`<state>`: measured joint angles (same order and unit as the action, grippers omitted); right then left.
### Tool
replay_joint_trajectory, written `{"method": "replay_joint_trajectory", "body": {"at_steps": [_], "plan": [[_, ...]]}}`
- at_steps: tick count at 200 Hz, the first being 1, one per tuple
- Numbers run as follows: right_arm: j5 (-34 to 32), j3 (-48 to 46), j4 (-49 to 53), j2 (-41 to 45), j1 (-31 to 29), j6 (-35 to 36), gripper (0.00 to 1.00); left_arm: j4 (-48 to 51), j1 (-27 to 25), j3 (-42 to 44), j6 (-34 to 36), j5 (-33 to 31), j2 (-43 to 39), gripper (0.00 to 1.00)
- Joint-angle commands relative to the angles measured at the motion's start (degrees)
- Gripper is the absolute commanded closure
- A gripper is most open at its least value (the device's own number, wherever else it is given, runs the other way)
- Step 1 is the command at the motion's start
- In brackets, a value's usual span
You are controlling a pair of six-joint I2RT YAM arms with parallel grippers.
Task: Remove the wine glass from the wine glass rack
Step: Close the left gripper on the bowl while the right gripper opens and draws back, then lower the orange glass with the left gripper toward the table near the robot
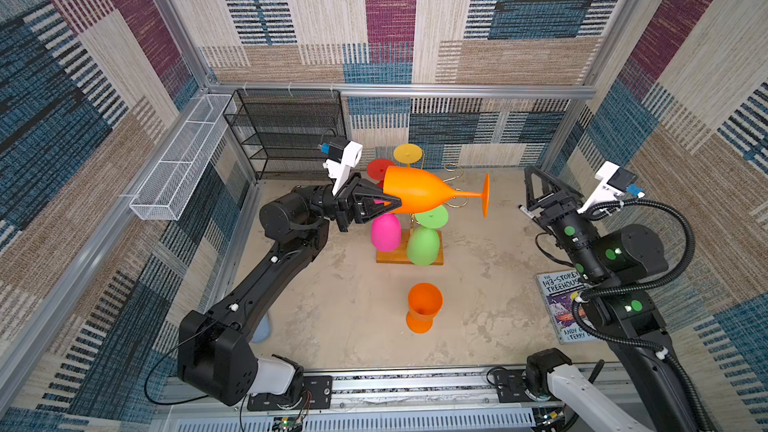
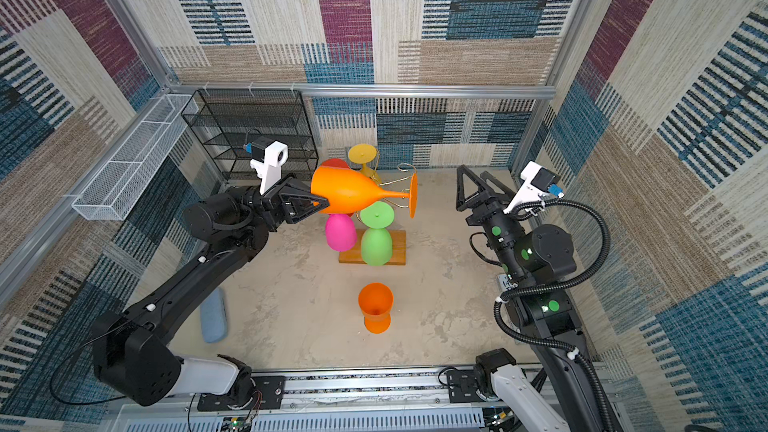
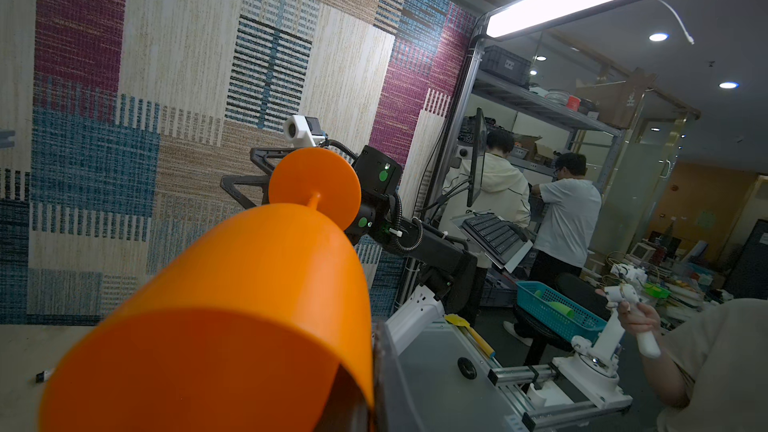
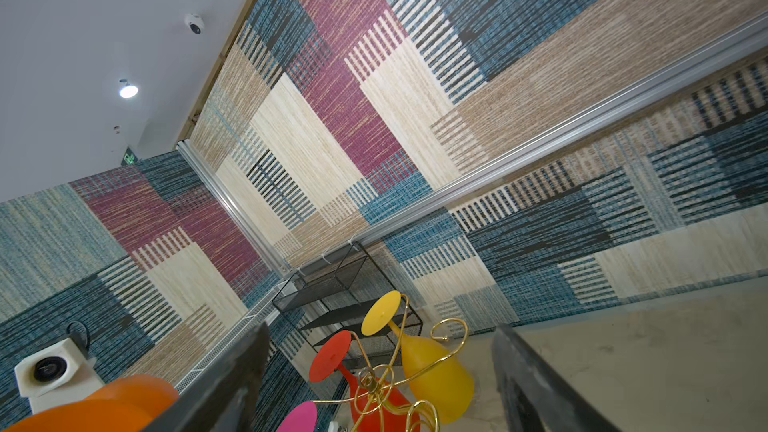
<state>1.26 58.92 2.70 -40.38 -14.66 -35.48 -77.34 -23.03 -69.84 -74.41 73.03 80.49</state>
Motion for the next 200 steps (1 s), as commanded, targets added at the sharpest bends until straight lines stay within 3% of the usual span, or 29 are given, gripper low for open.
{"method": "replay_joint_trajectory", "body": {"at_steps": [1, 16, 28, 39, 51, 72, 133, 200], "plan": [[-7.1, -1.0, 2.4, 2.1, 0.0, 2.1, 0.15, 6.3, 0.0, -0.7, 7.2, 0.7, 0.3, 1.0], [-7.6, -1.5, 2.6, 3.0, 0.0, 2.3, 0.15, 20.4, -0.4, -1.8, 17.2, -0.4, -0.6, 1.0], [-7.3, -1.6, 2.9, 2.9, 0.0, 2.4, 0.15, 46.6, -2.1, -4.8, 37.5, -4.1, -3.2, 1.0], [-6.8, -1.5, 3.3, 2.6, -0.1, 2.6, 0.15, 72.6, -5.4, -10.5, 58.0, -12.4, -5.1, 1.0], [-6.5, -1.6, 3.5, 2.3, 0.0, 2.8, 0.15, 89.7, -9.0, -16.9, 69.5, -18.9, -4.6, 1.0], [-6.3, -1.9, 3.4, 1.8, 0.0, 3.2, 0.15, 98.3, -12.9, -22.5, 74.0, -22.4, -2.8, 1.0], [-11.8, -1.6, 6.1, 1.6, 0.0, 5.2, 0.15, 122.3, -29.1, -32.9, 90.1, -43.9, 0.6, 1.0], [-18.6, -0.6, 9.3, 1.4, 0.0, 8.5, 0.15, 133.6, -40.3, -35.9, 96.3, -59.2, 4.2, 1.0]]}}
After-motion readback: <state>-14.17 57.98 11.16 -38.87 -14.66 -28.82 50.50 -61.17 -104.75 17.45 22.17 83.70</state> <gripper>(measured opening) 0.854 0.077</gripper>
